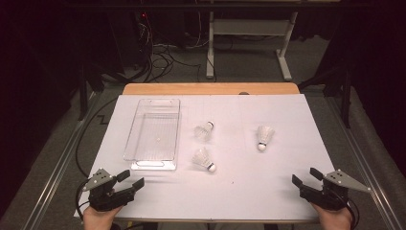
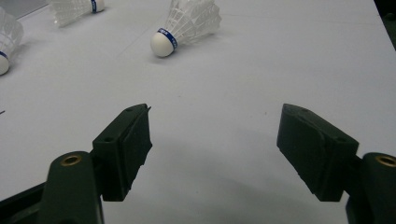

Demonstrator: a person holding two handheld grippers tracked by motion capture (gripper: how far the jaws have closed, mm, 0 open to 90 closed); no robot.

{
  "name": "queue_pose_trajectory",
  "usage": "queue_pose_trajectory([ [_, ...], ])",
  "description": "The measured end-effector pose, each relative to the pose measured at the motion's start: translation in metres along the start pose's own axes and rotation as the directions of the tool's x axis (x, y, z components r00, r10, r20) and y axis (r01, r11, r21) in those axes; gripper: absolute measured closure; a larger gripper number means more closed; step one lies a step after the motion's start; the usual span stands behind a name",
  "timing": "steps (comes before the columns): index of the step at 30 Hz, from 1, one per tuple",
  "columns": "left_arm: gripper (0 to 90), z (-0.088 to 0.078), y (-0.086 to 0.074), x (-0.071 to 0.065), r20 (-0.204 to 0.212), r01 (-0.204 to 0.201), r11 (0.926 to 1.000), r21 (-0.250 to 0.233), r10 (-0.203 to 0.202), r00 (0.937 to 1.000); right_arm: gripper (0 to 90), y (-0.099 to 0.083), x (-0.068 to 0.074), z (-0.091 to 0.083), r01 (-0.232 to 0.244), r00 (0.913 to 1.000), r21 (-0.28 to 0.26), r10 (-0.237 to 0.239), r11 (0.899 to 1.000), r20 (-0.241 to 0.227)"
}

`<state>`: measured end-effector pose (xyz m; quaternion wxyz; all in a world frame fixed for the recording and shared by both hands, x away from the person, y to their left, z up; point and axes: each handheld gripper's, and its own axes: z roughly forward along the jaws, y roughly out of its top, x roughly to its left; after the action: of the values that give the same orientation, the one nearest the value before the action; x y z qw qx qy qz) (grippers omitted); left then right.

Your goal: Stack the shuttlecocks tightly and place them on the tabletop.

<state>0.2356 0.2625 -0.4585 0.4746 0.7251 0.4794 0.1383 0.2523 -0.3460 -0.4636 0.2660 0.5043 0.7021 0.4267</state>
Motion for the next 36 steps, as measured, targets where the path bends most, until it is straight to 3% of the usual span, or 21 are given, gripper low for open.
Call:
queue_pose_trajectory([
  [23, 33.4, 0.006, 0.01, -0.019, 0.056, -0.053, 0.9983, 0.024, 0.051, 0.9971, 26.4, 0.0, 0.0, 0.0, -0.004, 1.0, 0.006, 0.004, 1.0, -0.003],
  [36, 35.6, 0.015, 0.017, -0.032, 0.087, -0.105, 0.9939, 0.034, 0.102, 0.991, 26.4, 0.0, 0.0, 0.0, -0.003, 1.0, 0.005, 0.003, 1.0, -0.005],
])
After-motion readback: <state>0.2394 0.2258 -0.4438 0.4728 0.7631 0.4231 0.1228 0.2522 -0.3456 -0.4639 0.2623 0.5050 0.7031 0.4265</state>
